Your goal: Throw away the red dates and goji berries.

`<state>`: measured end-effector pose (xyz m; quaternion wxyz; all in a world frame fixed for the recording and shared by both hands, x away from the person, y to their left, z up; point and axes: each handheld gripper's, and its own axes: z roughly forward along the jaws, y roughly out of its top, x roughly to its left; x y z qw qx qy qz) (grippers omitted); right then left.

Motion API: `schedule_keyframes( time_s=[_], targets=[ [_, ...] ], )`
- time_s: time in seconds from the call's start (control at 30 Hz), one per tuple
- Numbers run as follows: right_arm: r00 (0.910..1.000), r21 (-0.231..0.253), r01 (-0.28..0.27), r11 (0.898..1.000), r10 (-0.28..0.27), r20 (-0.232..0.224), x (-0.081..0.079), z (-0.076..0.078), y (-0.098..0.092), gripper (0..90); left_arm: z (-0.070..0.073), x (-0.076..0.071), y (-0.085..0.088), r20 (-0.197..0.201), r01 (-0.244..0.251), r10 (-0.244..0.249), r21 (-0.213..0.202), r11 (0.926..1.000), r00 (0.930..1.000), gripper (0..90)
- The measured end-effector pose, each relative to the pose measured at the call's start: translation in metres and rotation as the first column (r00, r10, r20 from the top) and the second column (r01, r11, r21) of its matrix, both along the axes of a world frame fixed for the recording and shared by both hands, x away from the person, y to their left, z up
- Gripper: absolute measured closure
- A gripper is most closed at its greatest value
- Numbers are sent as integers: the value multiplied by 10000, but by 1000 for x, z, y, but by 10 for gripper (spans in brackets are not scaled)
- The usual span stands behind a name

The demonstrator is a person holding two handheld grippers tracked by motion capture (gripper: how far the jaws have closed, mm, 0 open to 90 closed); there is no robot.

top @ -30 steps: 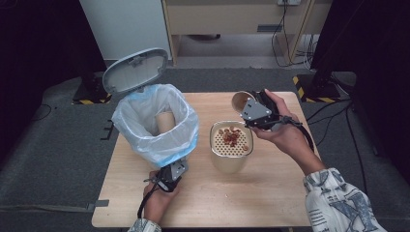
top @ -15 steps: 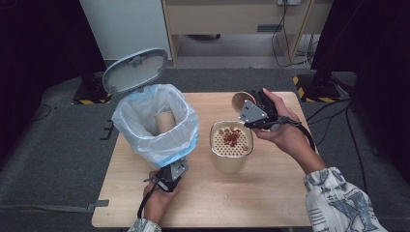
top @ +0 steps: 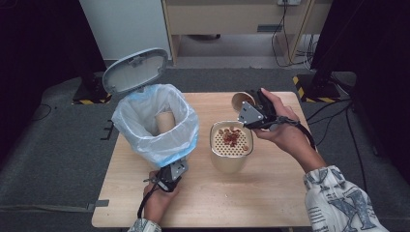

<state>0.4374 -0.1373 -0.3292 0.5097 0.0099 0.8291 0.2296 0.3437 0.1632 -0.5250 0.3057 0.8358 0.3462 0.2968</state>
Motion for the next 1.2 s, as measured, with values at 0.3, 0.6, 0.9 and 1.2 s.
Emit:
schedule_keyframes(
  time_s=[0.3,0.6,0.9,1.2],
  targets=[
    [9999,-77,-76,9999,76,73,-2,2,1,339,0,0,0,5,-13,13,-22,10000,10000,889],
    [9994,-411,-148,9990,160,296,-4,2,5,339,0,0,0,10,-4,4,-14,10000,10000,889],
    [9988,-681,-165,9975,196,445,-5,4,6,339,0,0,0,-2,-8,8,-24,10000,10000,889],
    [9978,-972,-193,9951,253,612,-5,3,7,339,0,0,0,-2,-18,18,-24,10000,10000,889]
  ],
)
